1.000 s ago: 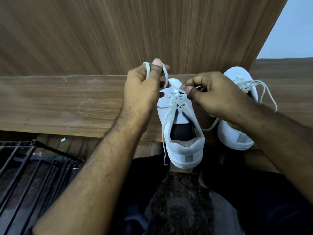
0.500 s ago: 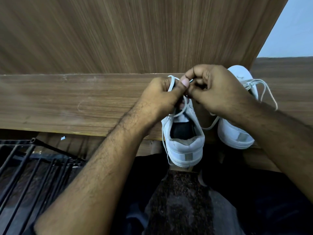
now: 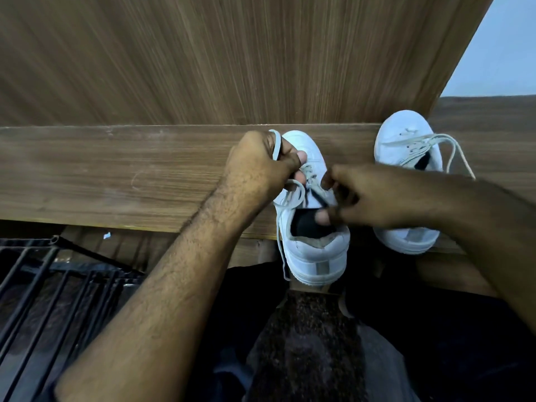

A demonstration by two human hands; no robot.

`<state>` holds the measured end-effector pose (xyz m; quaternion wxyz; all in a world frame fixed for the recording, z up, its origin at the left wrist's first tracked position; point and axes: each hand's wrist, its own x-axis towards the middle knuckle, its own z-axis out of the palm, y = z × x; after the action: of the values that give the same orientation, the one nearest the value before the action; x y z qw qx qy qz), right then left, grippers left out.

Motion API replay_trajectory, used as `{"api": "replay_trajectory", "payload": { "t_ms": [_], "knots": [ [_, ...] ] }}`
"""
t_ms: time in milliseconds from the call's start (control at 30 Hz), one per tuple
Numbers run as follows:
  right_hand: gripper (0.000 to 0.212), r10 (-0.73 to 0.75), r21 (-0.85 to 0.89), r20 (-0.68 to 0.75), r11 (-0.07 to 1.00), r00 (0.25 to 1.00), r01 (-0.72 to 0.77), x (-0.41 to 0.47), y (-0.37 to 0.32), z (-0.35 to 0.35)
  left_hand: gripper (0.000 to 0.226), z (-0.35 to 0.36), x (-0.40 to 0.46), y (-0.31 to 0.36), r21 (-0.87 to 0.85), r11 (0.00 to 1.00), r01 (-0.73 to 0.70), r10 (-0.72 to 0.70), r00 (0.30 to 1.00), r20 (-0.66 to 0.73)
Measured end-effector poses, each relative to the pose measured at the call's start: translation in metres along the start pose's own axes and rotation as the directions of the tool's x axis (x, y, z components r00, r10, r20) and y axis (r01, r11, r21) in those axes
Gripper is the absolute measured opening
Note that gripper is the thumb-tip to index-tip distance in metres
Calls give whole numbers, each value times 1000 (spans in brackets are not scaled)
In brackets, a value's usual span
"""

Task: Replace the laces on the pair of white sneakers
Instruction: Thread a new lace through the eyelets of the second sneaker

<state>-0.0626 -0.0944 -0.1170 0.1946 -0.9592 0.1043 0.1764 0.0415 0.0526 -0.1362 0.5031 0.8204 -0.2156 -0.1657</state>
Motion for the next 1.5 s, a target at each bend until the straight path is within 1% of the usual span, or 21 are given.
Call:
{"api": "replay_trajectory", "payload": {
  "t_ms": [33,67,133,200,267,300,400,467,567,667,700,767,900,967,1100,1167,1233,1400,1500],
  "knots": [
    [60,8,-89,45,996,999,-4,-1,-3,3,19,1,0,1,0,1000,6,-6,1000,0],
    [62,13,-141,47,990,999,-6,0,-5,5,19,1,-1,1,-1,1000,9,-9,1000,1],
    [58,25,-171,-19,985,1000,-28,2,-7,7,20,2,-1,1,-2,1000,13,-13,1000,1],
    [44,28,-128,-133,991,991,-45,6,-7,6,21,2,-2,2,-2,1000,19,-19,1000,3],
    [29,9,-24,-249,1000,969,-16,11,-9,6,21,1,-3,3,2,1000,26,-26,1000,6],
    [24,-6,-2,-290,1000,957,5,13,-10,8,21,1,-3,3,16,1000,24,-24,1000,7],
    [12,-31,-27,-397,999,917,22,19,-12,12,22,1,-3,3,79,997,12,-12,1000,1],
    [11,7,29,-441,1000,897,7,20,-10,10,24,1,-2,2,112,994,3,-4,1000,10],
    [17,124,255,-371,966,921,-27,18,-4,4,26,1,-3,4,209,977,-53,47,998,33],
    [18,208,462,-260,884,943,-67,17,-1,3,24,1,-4,8,253,963,-94,82,995,60],
    [19,227,510,-230,856,947,-81,17,0,3,25,2,-4,9,263,958,-109,91,993,79],
    [22,257,552,-190,826,948,-113,18,0,3,26,4,-5,9,287,950,-128,98,988,115],
    [27,296,652,-103,741,950,-160,17,-2,3,29,4,-4,6,335,930,-153,107,983,149],
    [26,293,670,-97,726,951,-155,17,-1,3,27,5,-4,7,346,927,-142,102,986,132],
    [24,272,684,-83,715,959,-144,17,2,3,14,7,-5,8,337,939,-61,40,997,68],
    [24,265,700,-77,701,961,-137,18,3,2,12,8,-6,9,325,945,-41,21,998,64],
    [24,270,690,-80,709,960,-142,19,3,2,11,9,-7,11,339,940,-27,14,999,39],
    [23,243,681,-103,724,965,-110,19,6,2,10,16,-7,14,402,914,-47,54,999,-6],
    [22,223,665,-132,743,966,-80,19,8,3,12,21,-7,14,439,897,-55,60,998,1]
  ]
}}
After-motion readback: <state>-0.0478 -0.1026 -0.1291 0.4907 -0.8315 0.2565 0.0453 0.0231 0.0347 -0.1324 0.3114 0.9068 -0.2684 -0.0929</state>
